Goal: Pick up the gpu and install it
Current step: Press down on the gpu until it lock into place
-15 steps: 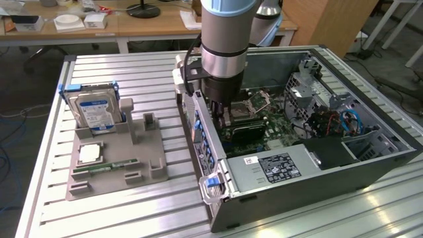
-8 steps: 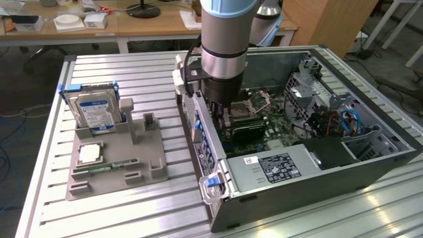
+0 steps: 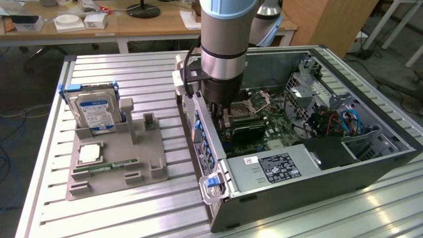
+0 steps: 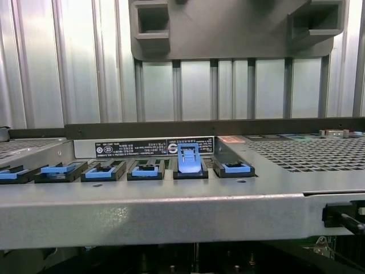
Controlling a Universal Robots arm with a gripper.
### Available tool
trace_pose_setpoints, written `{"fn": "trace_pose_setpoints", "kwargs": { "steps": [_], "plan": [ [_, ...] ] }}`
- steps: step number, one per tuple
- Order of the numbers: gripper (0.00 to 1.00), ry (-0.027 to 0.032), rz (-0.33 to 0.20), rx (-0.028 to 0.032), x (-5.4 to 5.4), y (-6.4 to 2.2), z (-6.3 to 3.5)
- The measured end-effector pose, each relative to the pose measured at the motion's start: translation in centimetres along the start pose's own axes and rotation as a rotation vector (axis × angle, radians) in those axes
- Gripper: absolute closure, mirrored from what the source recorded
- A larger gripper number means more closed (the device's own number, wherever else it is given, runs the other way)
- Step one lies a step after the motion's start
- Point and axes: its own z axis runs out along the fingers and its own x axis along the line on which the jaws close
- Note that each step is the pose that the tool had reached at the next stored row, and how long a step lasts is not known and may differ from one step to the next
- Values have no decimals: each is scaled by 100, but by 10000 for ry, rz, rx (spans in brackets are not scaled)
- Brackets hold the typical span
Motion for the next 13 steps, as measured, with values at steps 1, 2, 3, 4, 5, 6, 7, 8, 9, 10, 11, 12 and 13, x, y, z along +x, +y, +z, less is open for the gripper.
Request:
{"fn": "trace_pose_setpoints", "kwargs": {
  "steps": [1,2,3,4,5,6,7,8,9,10,11,12,13],
  "plan": [
    [90,0,0,1,0,0,3],
    [90,20,-2,3,0,2,13],
    [90,51,-4,0,1,2,19],
    [90,60,-5,-2,1,2,21],
    [90,60,-5,0,1,3,21],
    [90,59,-5,0,1,3,22],
    [90,57,-5,2,1,3,24],
    [90,56,-5,3,1,3,24],
    [90,56,-5,3,1,3,24],
    [90,56,-5,3,1,3,24],
    [90,56,-4,4,1,3,25],
    [90,54,-4,4,0,2,20],
    [90,36,-3,18,-2,0,-2]
  ]
}}
